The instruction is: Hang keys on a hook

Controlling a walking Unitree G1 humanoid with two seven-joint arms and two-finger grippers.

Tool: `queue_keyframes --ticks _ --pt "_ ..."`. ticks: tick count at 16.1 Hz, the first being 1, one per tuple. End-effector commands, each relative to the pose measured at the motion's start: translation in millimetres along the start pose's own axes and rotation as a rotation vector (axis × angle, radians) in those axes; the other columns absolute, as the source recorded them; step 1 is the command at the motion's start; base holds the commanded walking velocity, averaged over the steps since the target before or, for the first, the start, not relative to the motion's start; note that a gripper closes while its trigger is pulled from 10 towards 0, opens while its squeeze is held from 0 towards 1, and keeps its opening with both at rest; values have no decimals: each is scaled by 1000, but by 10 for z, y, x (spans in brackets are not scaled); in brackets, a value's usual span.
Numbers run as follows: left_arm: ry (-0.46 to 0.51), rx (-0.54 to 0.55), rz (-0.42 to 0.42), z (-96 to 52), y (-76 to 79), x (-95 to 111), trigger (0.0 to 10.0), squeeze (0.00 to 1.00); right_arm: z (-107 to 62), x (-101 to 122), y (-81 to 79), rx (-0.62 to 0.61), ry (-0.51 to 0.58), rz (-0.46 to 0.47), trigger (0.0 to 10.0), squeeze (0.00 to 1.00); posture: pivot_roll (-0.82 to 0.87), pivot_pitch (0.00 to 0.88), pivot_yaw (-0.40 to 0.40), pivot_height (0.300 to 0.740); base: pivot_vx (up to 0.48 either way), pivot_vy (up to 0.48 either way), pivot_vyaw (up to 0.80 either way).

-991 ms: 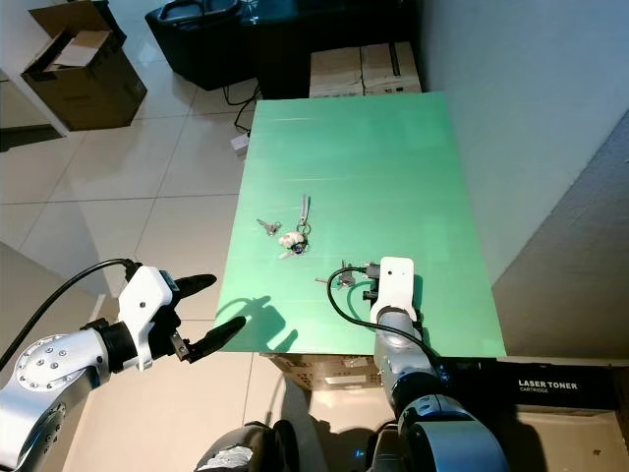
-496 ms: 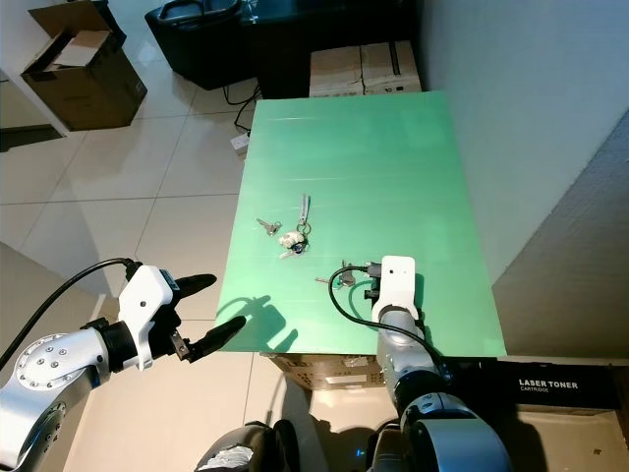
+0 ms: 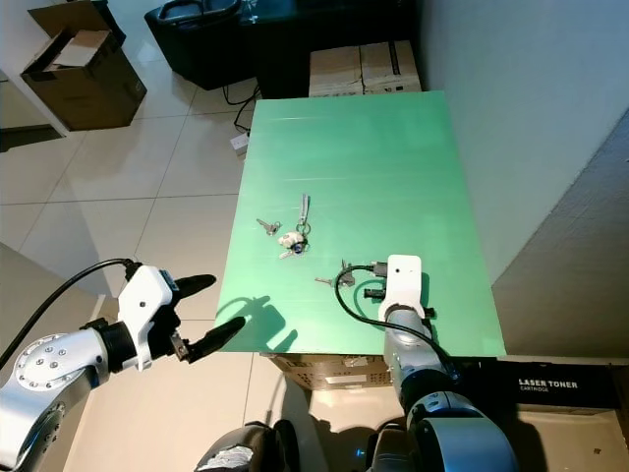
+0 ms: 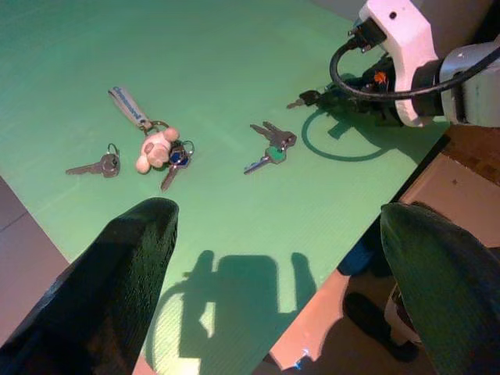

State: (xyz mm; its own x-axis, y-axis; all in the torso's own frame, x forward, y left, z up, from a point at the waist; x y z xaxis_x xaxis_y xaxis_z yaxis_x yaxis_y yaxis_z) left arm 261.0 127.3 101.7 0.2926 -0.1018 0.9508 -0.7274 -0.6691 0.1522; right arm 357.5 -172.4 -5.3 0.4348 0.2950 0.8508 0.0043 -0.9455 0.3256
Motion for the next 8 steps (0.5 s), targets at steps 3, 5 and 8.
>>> queue_keyframes --ticks 3,5,8 --pt "-12 17 13 -87 -43 -17 10000 0 -22 -72 -102 36 -29 9 0 0 102 170 206 740 0 0 0" --pt "-17 15 13 -100 -36 -32 10000 0 -30 -93 -106 41 -30 7 0 0 99 164 207 740 0 0 0" --pt "-21 14 14 -111 -24 -49 10000 0 -41 -119 -116 44 -31 4 0 0 96 159 208 740 0 0 0"
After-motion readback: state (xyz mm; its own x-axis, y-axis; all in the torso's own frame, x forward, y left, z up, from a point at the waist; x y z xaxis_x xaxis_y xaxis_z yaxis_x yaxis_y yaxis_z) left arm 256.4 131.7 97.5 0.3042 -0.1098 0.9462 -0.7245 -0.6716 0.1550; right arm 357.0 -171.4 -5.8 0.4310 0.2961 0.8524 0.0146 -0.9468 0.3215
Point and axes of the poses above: a point about 5 cm out from each wrist's last joint towards the gripper, its own z axis pointing out of the wrist towards the gripper, its own x axis along the axis of the wrist's last joint, y = z × x, the point moved 5 cm from there along z, pointing out of the wrist towards the gripper, and after that the axes turned 15 degrees about -z, right-handed, at the moved point
